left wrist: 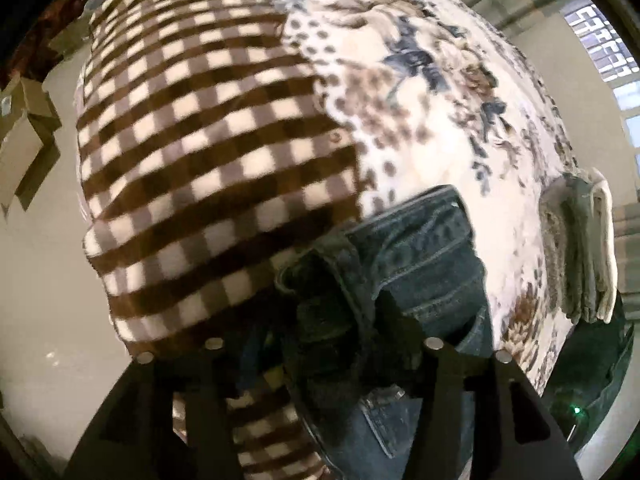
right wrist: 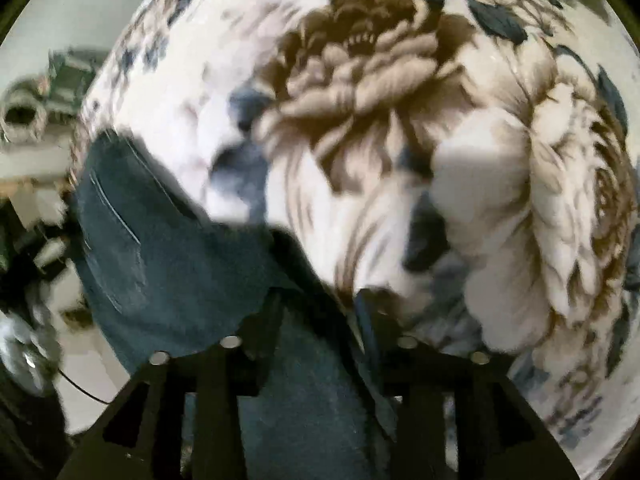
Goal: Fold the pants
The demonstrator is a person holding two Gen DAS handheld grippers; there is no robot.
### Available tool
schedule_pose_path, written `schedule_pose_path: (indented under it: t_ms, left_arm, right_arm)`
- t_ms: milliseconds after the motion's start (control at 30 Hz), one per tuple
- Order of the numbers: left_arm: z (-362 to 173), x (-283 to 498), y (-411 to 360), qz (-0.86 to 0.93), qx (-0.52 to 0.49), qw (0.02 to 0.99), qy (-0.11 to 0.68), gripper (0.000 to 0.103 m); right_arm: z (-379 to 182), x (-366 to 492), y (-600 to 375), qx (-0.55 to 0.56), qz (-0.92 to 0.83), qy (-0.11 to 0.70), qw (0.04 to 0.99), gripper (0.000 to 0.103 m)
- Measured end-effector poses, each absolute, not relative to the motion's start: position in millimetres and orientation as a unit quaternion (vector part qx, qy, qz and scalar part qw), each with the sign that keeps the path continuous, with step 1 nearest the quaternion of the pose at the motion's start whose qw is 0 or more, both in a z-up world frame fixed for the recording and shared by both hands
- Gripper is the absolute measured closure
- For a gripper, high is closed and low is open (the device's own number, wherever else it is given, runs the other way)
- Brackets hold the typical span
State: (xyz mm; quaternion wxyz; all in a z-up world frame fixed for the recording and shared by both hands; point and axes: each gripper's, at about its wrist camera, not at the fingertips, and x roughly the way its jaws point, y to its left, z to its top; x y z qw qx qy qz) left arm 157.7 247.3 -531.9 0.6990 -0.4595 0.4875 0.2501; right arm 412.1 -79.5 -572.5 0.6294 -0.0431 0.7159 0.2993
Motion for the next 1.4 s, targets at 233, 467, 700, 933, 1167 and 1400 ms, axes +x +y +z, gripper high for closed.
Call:
schedule_pose_path:
  t_ms: [233, 467, 700, 933, 1167, 1400]
  left_arm:
    - [-555.5, 158.9, 258.3, 0.248, -0.471, 0.693, 0.486, 0.063]
    - [-494.6, 148.6, 220.7, 0.238, -0.403, 0.726, 0.504, 0.06]
    - [-484.2, 117.9, 91.0, 0.185, -0.372, 0.72, 0.557, 0.028]
    - [-537.2, 99.5, -51.5, 0.166, -0.417, 0.67, 0.591, 0.028]
    - [-545.9, 96.3, -118.3, 0.206, -0.396, 0.681, 0.58, 0.029]
    - [-548.5, 95.0, -141.0, 0.209, -0.356, 0.707, 0.574, 0.069]
  right_arm:
    - [-594.4, 400.0, -60.4, -0.07, 0.291, 0.711, 0.637, 0.099]
    - [-569.2, 412.6, -80.8, -0.022, 0.29, 0.742, 0.604, 0.061]
    - [-530.5, 363.0, -161.4, -0.095, 0.246, 0.752, 0.603, 0.051]
    - [-557.1, 328.7, -219.9, -0.145, 0.253, 0.759, 0.582, 0.051]
    - [-549.2, 304.8, -299.7, -0.168, 0.275, 0.746, 0.583, 0.052]
    - [-553.5, 282.8, -338.5, -0.218, 0.286, 0.698, 0.619, 0.099]
